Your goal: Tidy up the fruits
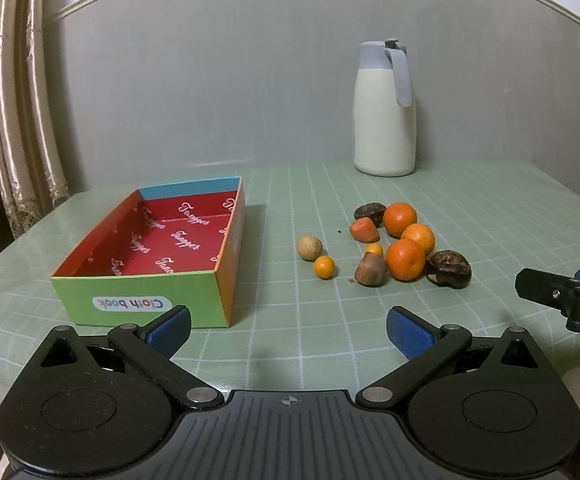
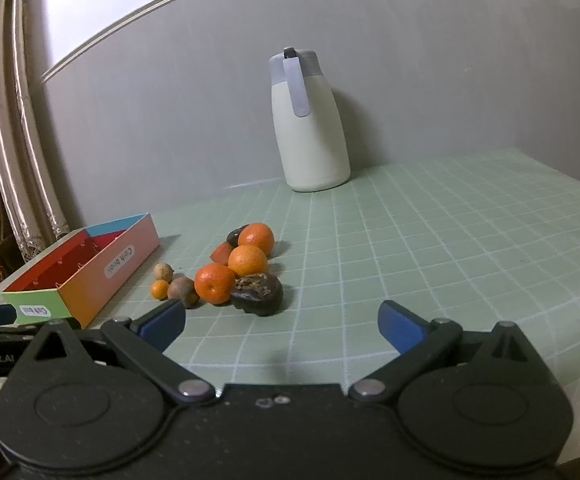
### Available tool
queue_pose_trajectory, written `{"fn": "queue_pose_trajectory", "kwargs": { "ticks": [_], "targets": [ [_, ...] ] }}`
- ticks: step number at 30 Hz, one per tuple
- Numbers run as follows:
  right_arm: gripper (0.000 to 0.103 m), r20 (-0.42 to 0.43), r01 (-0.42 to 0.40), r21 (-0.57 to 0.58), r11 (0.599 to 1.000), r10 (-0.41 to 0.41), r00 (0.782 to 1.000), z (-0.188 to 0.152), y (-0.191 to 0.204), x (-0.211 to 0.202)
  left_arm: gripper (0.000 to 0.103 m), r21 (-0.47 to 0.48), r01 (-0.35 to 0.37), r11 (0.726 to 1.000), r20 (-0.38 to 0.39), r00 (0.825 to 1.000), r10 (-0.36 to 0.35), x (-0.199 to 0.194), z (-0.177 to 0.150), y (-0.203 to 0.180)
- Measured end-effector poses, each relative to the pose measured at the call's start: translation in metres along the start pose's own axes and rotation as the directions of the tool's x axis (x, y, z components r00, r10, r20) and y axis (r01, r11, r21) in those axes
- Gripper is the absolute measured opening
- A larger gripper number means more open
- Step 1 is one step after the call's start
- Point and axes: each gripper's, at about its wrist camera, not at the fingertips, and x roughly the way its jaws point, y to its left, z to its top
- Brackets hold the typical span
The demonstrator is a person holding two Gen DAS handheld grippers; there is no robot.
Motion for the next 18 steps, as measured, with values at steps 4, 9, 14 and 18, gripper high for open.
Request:
{"fn": "queue_pose_trajectory", "kwargs": {
  "ticks": [4, 9, 14, 18],
  "targets": [
    [0.103, 0.0, -0.002, 0.002, 1.0, 0.002, 1.0, -0.0004, -0.0011, 0.0004, 0.103, 0.0, -0.002, 1.0, -0.001, 1.0, 0.002, 0.0003, 0.0002, 0.0007],
    [0.103, 0.002, -0.002, 0.0, 1.0, 0.002, 1.0, -0.0007, -0.0011, 0.0001, 0.103, 0.002, 0.003, 1.0, 0.0, 1.0, -0.003, -0.0012, 0.0004, 0.0008],
    [0.103, 0.003, -0.002, 0.001, 1.0, 0.002, 1.0, -0.0013, -0.0011, -0.0001, 0.103, 0.007, 0.002, 1.0, 0.002, 1.0, -0.002, -0.0025, 0.001, -0.0007],
    [0.103, 0.004, -0.003, 0.0, 1.0, 0.003, 1.0, -0.0017, -0.001, -0.0003, 0.103, 0.009, 0.002, 1.0, 0.005, 1.0, -0.002, -0.0034, 0.0023, -0.0007]
  ]
}}
